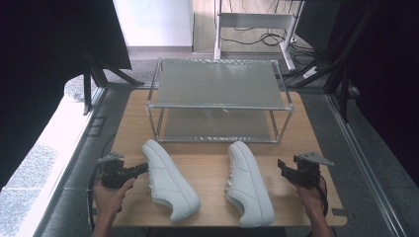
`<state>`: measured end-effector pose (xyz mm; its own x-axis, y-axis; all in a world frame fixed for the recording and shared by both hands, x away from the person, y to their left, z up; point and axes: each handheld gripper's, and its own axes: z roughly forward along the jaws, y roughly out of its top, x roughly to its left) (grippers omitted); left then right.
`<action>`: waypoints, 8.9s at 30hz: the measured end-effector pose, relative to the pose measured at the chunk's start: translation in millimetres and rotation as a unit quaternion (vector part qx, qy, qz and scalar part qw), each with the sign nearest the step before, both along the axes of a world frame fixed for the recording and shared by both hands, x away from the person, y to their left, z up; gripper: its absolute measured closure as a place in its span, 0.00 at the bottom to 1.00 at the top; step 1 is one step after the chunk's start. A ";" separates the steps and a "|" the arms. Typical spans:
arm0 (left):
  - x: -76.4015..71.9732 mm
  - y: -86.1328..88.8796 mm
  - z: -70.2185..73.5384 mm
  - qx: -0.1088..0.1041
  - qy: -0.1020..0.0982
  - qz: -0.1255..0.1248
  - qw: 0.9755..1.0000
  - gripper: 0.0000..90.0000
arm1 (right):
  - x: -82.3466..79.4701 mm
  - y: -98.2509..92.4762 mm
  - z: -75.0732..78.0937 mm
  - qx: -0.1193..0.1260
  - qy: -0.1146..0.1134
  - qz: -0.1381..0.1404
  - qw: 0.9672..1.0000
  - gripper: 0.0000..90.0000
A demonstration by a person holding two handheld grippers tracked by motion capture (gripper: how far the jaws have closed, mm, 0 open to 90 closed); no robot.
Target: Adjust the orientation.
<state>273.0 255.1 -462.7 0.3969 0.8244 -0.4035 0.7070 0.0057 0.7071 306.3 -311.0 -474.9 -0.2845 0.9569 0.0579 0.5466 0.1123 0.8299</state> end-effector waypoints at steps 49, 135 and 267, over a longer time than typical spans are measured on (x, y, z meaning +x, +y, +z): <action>14.6 -150.7 24.9 0.013 -0.024 -0.169 0.985 1.00 | -1.0 -7.4 1.3 0.007 -0.009 -0.008 1.000 0.37; -20.7 -93.6 33.0 0.029 -0.022 -0.150 0.988 0.39 | -0.5 -10.3 -3.3 -0.011 0.003 -0.037 0.999 0.36; -5.4 -48.5 6.9 0.044 -0.050 0.000 0.998 0.31 | -45.4 103.9 39.9 -0.071 0.020 0.244 0.967 1.00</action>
